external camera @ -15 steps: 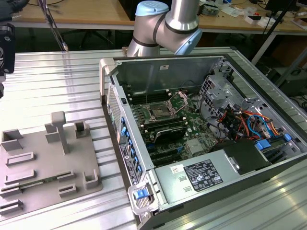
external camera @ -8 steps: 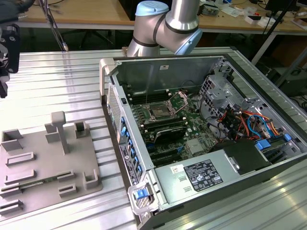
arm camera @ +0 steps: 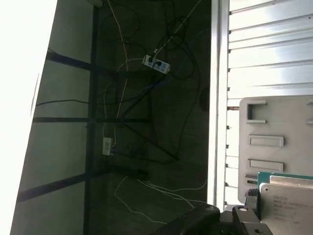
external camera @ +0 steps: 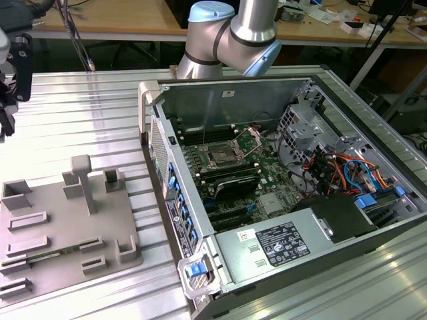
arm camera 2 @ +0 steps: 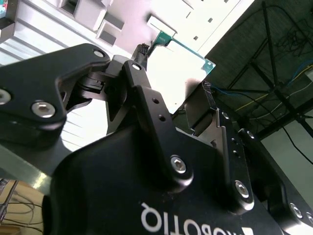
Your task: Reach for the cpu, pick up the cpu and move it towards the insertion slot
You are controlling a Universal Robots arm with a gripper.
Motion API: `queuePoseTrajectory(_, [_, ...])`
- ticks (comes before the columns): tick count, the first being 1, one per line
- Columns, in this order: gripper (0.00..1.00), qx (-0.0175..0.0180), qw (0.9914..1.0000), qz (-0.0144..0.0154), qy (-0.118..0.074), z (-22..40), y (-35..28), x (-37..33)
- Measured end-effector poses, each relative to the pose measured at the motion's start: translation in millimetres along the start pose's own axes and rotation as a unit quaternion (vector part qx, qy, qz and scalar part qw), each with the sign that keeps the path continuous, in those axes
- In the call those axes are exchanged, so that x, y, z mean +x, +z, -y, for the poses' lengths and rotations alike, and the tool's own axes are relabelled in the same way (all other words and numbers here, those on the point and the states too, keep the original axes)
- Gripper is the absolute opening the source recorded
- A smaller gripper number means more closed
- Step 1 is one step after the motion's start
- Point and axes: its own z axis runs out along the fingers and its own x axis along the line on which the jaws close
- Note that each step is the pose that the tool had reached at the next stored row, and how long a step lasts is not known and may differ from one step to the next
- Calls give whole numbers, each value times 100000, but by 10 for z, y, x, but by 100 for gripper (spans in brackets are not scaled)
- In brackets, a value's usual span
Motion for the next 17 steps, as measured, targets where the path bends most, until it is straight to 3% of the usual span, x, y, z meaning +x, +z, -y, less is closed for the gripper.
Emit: queuePoseTrajectory(17, [55,2,100000,1,-2,5,-3,-72])
